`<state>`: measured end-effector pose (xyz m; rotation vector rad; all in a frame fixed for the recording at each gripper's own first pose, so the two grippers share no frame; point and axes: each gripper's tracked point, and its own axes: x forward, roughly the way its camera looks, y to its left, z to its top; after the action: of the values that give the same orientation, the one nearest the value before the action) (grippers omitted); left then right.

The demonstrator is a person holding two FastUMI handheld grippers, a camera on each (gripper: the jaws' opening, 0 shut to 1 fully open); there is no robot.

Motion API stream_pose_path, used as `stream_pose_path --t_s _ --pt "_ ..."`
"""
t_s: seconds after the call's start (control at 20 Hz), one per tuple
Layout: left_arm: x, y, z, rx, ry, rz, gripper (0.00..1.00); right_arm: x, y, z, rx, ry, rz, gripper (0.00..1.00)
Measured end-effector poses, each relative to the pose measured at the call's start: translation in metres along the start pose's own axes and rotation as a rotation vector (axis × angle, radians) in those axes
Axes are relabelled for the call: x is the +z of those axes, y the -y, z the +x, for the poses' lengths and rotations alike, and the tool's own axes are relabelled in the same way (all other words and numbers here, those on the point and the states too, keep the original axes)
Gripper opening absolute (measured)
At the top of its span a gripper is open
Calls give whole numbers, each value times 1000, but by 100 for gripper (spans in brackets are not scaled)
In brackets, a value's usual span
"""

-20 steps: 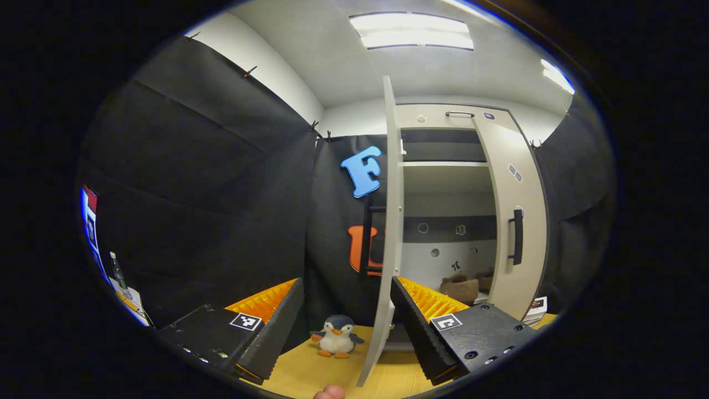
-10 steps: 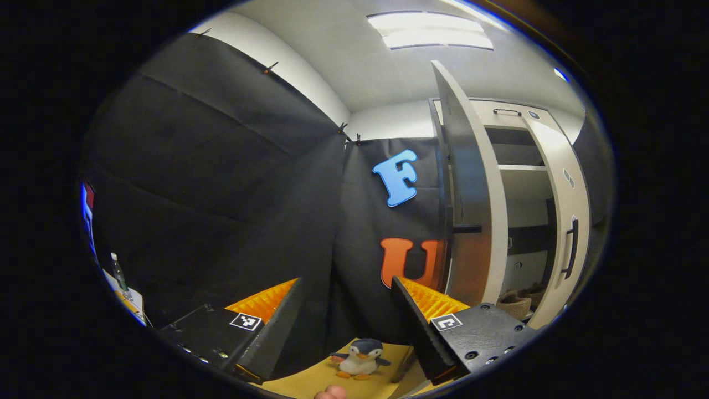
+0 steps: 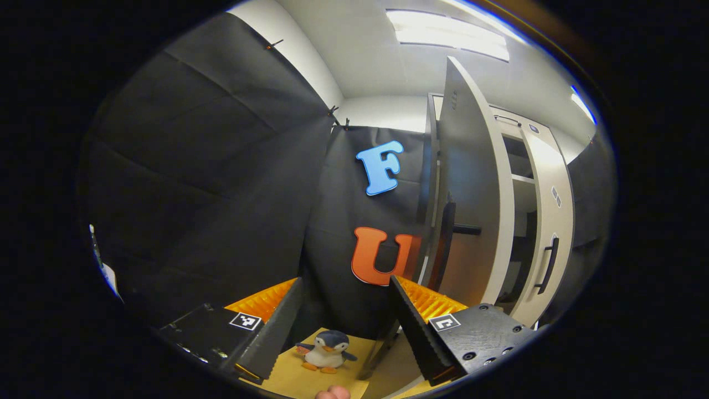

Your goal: Grab one shoe with the right hand and put it into the shoe cabinet, grab the other shoe with the left hand and put it into the shoe cabinet; then close the right door with the right hand and the left door with the left hand.

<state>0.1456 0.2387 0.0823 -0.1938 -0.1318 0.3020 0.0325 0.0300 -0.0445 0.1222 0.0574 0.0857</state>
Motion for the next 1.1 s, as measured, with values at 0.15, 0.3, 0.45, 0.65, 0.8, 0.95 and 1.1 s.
stream_pose_path --t_s 0.15,0.3,0.45,0.65,0.8,0.95,1.1 --pt "-1 8 -2 -42 -2 -3 94 3 5 0 -12 9 -16 94" --pt "-6 43 -8 -109 -17 -23 94 5 12 2 -30 10 -20 96" --pt "-9 73 -11 -168 -19 -31 93 11 19 4 -48 20 -21 96" --pt "-12 116 -4 -263 -3 -70 94 14 25 4 -69 28 -27 96" --pt "-16 142 13 -287 0 -76 94 16 29 4 -81 32 -27 96" --pt "-31 169 19 -336 -53 -80 94 17 31 0 -95 42 -31 96" --pt "-38 178 17 -334 -48 -37 95 16 32 -2 -103 42 -28 96"
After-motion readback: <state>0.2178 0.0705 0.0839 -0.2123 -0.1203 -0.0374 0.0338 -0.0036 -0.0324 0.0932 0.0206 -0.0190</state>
